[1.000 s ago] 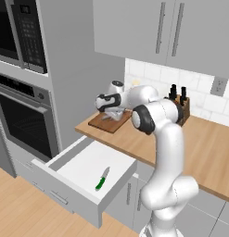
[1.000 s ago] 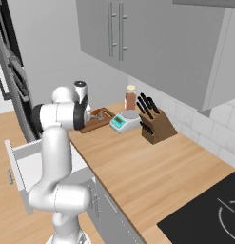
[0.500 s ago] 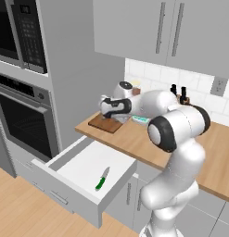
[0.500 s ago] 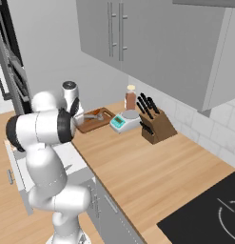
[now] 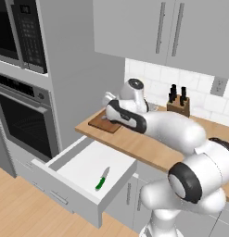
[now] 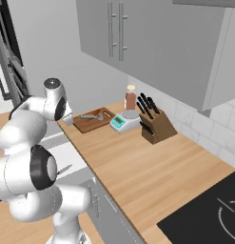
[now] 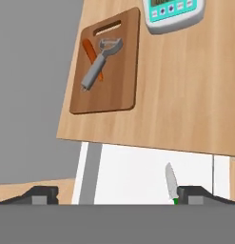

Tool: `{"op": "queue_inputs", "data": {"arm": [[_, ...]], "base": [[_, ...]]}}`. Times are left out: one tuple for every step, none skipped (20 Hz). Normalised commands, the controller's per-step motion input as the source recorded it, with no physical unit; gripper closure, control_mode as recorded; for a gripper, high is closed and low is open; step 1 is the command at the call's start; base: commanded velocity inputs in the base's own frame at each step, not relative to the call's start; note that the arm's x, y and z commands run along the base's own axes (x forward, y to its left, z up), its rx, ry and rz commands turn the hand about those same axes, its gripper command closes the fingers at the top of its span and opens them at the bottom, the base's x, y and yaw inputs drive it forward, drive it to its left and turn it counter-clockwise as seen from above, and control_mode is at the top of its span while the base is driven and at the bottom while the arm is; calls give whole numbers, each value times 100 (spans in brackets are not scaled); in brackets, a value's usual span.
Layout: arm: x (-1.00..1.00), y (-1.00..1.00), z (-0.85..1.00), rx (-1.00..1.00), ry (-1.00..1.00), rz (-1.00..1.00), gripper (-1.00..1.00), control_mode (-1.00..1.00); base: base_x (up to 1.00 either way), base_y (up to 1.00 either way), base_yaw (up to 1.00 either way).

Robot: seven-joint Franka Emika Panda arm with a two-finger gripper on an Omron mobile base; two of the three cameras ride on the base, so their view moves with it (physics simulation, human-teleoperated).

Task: Place the appropriate cutting tool for cutting the carrot skin on the cutting board.

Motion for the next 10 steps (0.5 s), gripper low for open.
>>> {"op": "queue_inputs", "data": {"arm": [[-100, 0, 85, 0, -5, 0, -100, -100], [-100, 0, 79, 0, -5, 0, -100, -100], [-100, 2, 77, 0, -6, 0, -100, -100], [-100, 0, 71, 0, -8, 0, -100, -100], [-100, 0, 74, 0, -8, 0, -100, -100], [-100, 0, 69, 0, -6, 0, -100, -100], [-100, 0, 67, 0, -8, 0, -100, -100], [-100, 0, 64, 0, -9, 0, -100, -100], [-100, 0, 60, 0, -9, 0, -100, -100], [-100, 0, 58, 0, -9, 0, -100, -100]], "base": [[0, 0, 0], [0, 0, 0], [0, 0, 0], [0, 0, 0], [0, 0, 0], [0, 0, 0], [0, 0, 0], [0, 0, 0], [0, 0, 0], [0, 0, 0]]}}
